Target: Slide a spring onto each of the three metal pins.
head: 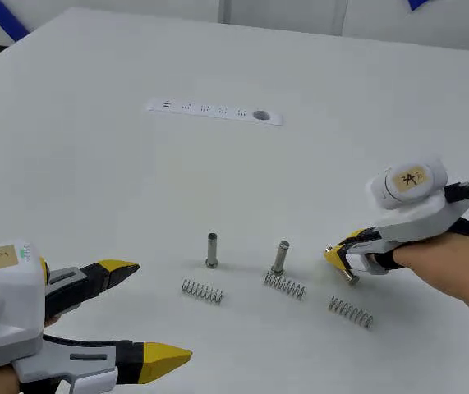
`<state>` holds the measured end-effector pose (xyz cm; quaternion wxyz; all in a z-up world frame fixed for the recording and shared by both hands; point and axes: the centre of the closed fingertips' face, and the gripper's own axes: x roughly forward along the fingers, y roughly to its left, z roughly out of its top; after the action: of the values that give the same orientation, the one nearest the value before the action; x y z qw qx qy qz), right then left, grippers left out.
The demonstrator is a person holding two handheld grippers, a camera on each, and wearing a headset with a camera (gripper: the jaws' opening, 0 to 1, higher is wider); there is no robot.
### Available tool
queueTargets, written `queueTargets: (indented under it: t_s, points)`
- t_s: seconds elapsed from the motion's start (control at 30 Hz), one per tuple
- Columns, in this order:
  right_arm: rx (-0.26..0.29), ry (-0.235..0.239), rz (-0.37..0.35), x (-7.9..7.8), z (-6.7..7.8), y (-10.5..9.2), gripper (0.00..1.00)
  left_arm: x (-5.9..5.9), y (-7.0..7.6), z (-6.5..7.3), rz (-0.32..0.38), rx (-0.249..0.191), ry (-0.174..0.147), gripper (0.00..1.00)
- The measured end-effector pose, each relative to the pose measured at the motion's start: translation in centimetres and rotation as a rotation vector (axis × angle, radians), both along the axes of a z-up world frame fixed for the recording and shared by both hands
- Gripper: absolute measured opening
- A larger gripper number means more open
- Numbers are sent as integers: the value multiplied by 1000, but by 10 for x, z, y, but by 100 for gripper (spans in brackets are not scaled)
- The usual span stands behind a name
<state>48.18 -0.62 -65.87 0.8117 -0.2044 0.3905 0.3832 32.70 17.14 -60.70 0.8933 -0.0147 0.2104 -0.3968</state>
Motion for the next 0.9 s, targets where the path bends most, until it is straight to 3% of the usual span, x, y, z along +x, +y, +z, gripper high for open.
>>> queueTargets:
  t_s: [0.9]
  points:
    - [-80,15,-18,-3,-3,-2,9,0,-1,1,-3,-4,2,82]
